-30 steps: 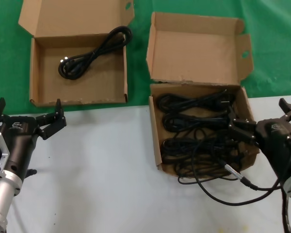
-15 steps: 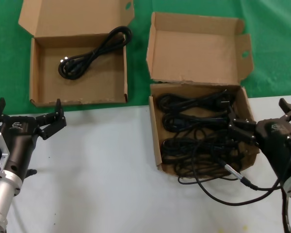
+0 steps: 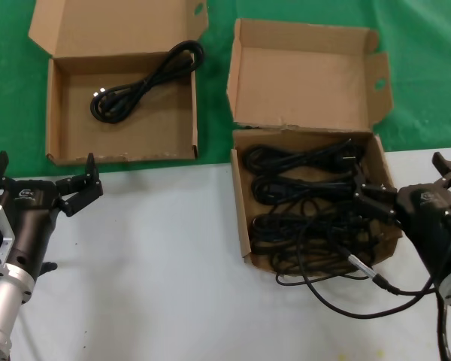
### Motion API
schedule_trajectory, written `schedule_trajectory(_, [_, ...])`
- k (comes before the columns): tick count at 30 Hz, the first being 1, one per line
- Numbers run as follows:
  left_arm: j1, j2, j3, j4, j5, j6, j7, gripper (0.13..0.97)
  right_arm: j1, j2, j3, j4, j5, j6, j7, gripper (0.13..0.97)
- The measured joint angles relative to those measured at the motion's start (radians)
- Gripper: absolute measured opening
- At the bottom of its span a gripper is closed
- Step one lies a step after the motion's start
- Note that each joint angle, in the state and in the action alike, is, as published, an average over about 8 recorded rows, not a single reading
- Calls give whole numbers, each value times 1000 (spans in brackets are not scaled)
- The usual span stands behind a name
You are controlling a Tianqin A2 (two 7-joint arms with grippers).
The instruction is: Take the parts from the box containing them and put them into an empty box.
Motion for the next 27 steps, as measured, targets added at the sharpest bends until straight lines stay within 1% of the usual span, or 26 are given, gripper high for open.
schedule_trajectory(27, [0, 0, 0, 0, 0, 0, 0, 966, 0, 0, 0, 0, 0, 0, 0, 966])
